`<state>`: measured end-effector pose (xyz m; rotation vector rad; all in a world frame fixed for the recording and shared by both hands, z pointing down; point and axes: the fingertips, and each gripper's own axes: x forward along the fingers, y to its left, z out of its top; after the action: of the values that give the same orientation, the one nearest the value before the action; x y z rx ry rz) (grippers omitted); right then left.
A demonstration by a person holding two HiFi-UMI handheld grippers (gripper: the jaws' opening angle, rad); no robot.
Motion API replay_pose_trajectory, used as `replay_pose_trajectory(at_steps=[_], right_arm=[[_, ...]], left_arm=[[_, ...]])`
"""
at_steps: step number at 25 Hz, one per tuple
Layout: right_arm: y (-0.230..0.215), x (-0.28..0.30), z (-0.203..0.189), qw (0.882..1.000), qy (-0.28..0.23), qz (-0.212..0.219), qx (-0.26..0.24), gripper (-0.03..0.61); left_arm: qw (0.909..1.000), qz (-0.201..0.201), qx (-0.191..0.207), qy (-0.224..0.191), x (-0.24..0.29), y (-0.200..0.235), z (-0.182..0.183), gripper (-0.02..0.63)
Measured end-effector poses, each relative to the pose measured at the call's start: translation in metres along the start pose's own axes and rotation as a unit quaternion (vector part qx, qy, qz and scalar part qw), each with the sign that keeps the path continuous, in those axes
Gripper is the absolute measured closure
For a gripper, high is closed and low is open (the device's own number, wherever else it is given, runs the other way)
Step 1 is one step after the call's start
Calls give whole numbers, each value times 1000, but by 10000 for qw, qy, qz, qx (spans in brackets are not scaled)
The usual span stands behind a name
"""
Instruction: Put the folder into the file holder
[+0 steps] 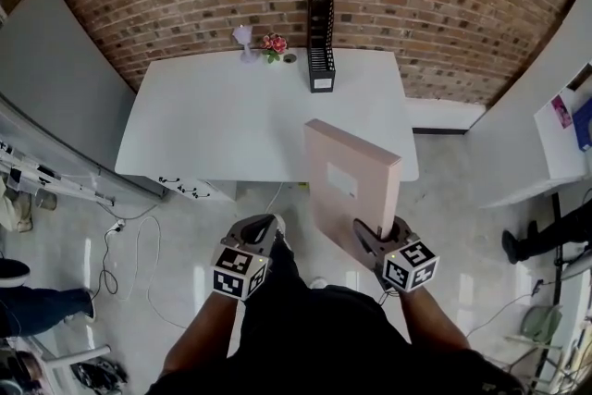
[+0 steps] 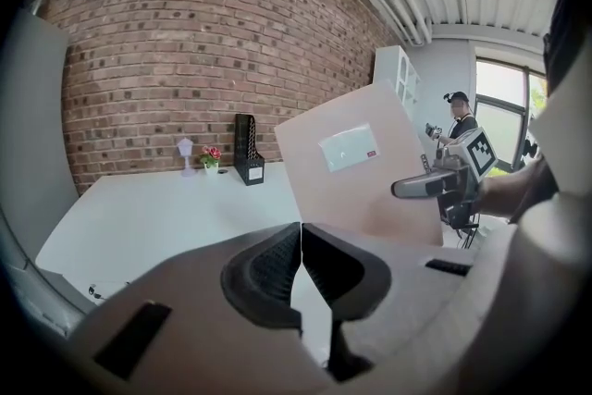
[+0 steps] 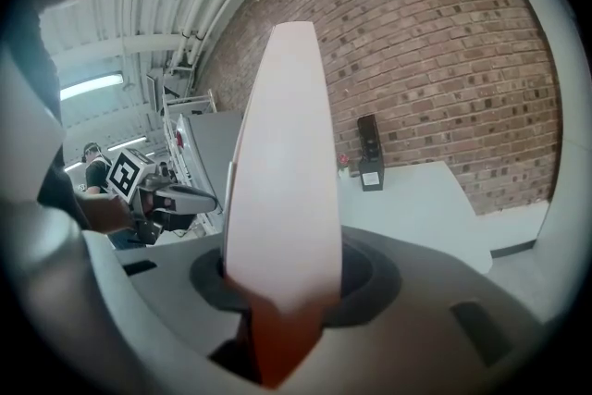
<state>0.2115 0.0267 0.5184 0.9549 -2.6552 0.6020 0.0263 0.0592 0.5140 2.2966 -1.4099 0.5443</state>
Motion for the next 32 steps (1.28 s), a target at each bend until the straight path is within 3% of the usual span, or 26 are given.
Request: replay_pose_trajectory(at_steps=[12, 23, 32], right_arm=[[-41, 82, 39, 9993, 142, -332, 37, 416], [-86, 179, 136, 9924, -358, -1156, 220, 416], [-93, 210, 166, 9804, -664, -1678, 792, 417]], left_arm=[[9993, -359, 22, 90, 77, 86, 34, 609], [9937, -953, 506, -305, 157, 204, 151, 607], [9897, -1326, 523, -97, 185, 243, 143, 609]])
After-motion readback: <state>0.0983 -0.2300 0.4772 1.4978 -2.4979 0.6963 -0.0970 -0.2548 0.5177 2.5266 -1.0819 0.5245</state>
